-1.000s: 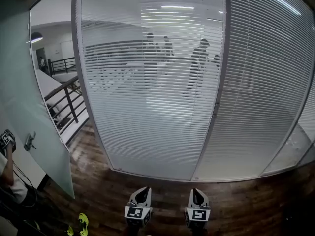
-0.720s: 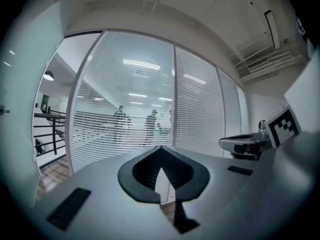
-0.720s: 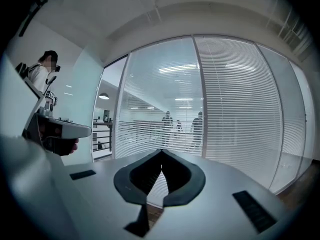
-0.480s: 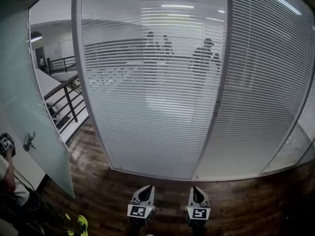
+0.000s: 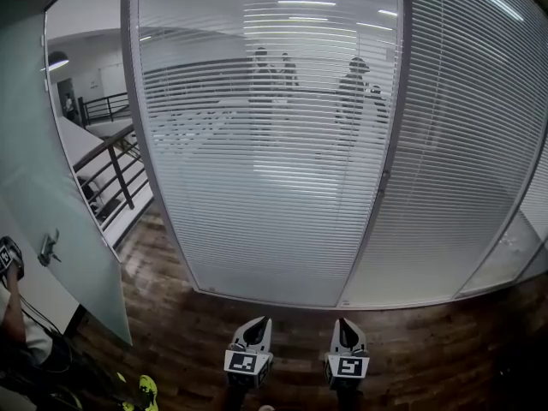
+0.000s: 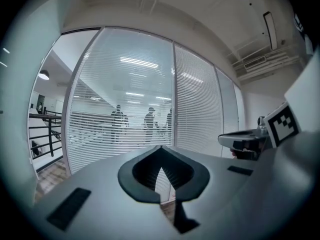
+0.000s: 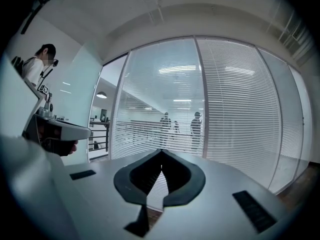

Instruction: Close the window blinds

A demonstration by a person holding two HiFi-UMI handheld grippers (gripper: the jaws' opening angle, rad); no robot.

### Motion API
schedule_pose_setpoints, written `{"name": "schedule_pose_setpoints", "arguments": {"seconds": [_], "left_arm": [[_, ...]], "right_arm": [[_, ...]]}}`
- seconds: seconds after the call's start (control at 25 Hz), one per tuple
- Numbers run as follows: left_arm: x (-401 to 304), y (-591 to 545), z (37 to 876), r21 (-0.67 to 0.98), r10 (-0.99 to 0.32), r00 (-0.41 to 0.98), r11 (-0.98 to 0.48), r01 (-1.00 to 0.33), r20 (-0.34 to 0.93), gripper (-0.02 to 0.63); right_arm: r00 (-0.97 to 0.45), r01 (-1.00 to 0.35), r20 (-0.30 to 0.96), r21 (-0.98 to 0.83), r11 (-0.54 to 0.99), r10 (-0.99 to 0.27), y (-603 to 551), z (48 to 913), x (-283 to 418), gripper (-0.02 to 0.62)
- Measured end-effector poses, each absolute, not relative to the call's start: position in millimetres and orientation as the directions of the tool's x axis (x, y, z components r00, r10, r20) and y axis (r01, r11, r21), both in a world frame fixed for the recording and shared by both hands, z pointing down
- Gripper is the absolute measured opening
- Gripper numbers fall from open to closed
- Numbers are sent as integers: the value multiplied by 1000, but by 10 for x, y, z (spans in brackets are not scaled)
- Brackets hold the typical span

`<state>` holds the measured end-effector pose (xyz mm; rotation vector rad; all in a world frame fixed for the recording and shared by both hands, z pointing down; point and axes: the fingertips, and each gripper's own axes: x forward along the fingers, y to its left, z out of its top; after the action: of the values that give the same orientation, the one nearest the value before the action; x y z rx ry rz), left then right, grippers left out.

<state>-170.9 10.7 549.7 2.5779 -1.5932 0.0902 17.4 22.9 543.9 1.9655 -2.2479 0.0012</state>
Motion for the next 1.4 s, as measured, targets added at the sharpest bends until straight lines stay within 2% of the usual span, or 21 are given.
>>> {"name": "schedule_pose_setpoints", "arguments": {"seconds": [0.4, 0.88, 1.2, 1.4], "left_arm": [[-1804, -150, 5539, 121, -847, 519, -507, -853, 114, 0], [-1573, -387, 5627, 132, -807, 576, -562, -816, 129, 0], [-1355, -833, 5633, 106, -813, 567, -557, -824, 130, 0], [-1203, -1116, 5461, 107, -819, 559, -549, -829, 127, 0]], "right_arm": [[-102, -988, 33, 111, 105, -994, 48, 5405, -19, 3], [-4, -992, 104, 122, 17, -995, -76, 5466, 196, 3], [-15, -994, 118, 107, 27, -993, -559, 5497, 439, 3], [-50, -993, 66, 101, 57, -997, -994, 5298, 542, 3]]}}
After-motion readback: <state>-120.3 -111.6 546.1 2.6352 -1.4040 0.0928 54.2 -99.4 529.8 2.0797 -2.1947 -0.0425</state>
